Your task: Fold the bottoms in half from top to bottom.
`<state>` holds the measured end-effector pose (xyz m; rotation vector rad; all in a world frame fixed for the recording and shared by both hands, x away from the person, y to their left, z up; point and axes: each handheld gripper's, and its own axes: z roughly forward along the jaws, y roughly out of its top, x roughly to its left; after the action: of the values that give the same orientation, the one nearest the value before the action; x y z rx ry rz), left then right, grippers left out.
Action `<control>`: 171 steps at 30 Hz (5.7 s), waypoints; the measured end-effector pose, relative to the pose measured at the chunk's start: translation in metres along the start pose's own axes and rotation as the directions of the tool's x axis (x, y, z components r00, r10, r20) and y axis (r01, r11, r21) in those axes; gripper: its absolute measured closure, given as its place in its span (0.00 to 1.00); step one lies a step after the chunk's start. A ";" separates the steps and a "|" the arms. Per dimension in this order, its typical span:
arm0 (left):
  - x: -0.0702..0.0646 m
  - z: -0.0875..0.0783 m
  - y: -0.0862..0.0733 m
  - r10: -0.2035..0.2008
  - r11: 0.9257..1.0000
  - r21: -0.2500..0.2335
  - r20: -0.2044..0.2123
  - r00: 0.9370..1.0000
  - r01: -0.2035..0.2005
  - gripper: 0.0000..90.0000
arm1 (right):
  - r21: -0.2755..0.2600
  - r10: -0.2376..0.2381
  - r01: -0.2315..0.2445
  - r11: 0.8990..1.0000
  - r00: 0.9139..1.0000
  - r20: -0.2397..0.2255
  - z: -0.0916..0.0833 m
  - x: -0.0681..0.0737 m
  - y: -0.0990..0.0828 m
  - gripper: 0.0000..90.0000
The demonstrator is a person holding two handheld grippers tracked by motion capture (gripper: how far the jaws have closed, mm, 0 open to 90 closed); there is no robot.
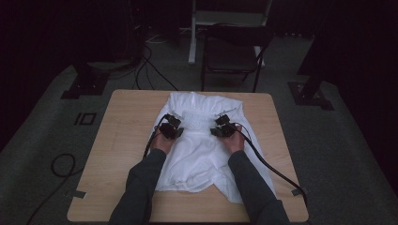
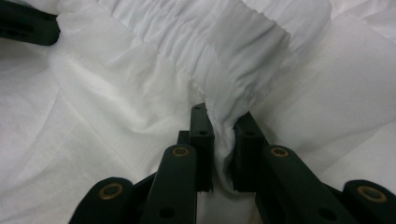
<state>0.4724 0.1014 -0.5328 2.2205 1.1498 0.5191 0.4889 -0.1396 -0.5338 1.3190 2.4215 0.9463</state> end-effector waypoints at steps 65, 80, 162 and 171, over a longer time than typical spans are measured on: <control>-0.016 -0.067 -0.026 -0.119 0.980 -0.131 0.233 0.965 0.153 0.90 | -0.214 0.004 -0.023 0.977 0.996 -0.090 -0.086 -0.016 -0.045 0.89; -0.039 -0.056 -0.037 -0.072 0.990 -0.099 0.259 0.963 0.101 0.78 | -0.169 -0.035 -0.004 0.986 0.973 -0.228 -0.078 -0.015 -0.055 0.84; 0.016 -0.166 -0.212 -0.245 0.969 0.012 -0.079 0.966 0.247 0.97 | -0.029 0.008 -0.001 1.000 0.974 0.228 -0.149 -0.021 -0.195 0.97; 0.006 -0.180 -0.211 -0.220 0.972 -0.082 0.015 0.975 0.220 0.74 | -0.125 -0.015 0.033 0.992 0.989 0.148 -0.152 0.003 -0.174 0.67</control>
<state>0.2450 0.2607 -0.5331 1.9916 1.3268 0.4582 0.2984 -0.2698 -0.5274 1.2653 2.2240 0.9449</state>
